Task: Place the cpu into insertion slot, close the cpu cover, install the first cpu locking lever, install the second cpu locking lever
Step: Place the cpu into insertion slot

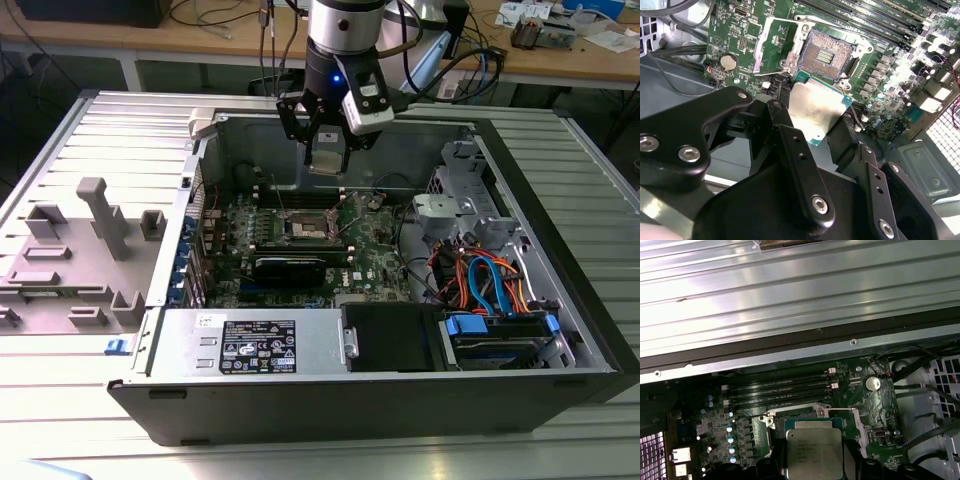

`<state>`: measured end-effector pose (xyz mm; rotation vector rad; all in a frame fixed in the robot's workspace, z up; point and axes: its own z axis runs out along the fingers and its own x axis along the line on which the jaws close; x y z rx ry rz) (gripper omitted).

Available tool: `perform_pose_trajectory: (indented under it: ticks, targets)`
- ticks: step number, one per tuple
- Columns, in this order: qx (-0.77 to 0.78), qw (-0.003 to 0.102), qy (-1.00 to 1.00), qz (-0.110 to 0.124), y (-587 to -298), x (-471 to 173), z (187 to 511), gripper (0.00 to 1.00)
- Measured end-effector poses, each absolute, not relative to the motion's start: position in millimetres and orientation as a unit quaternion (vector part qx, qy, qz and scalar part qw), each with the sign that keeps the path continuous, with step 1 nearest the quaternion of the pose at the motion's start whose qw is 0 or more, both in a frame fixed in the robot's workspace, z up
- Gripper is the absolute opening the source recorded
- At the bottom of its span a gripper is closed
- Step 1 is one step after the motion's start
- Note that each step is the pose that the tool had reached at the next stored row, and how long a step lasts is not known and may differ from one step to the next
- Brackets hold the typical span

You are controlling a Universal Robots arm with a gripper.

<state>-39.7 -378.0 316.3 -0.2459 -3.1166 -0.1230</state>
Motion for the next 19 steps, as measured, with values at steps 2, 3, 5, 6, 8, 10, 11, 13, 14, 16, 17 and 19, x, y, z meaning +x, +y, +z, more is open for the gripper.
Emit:
perform_pose_trajectory:
  ticks: [2,3,5,6,8,10,11,13,14,16,17,19]
  targets:
    - [-0.082,0.006,-0.996,-0.039,-378.0,-39.7,316.2,0.55]
    - [-0.084,0.006,-0.996,-0.039,-378.0,-39.7,316.2,0.55]
    - [-0.086,0.006,-0.995,-0.039,-378.0,-39.7,316.2,0.55]
    - [-0.087,0.006,-0.995,-0.039,-378.0,-39.7,316.2,0.55]
    - [-0.09,0.006,-0.995,-0.039,-378.0,-39.7,316.1,0.55]
    - [-0.091,0.006,-0.995,-0.039,-378.0,-39.7,316.1,0.55]
    - [-0.092,0.006,-0.995,-0.039,-378.0,-39.7,316.1,0.55]
    - [-0.094,0.006,-0.995,-0.039,-378.0,-39.7,316.0,0.55]
    - [-0.095,0.006,-0.995,-0.039,-378.0,-39.7,316.0,0.55]
    - [-0.097,0.006,-0.994,-0.039,-378.0,-39.7,316.0,0.55]
    - [-0.098,0.006,-0.994,-0.039,-378.0,-39.7,316.0,0.55]
    - [-0.099,0.006,-0.994,-0.039,-378.0,-39.7,315.9,0.55]
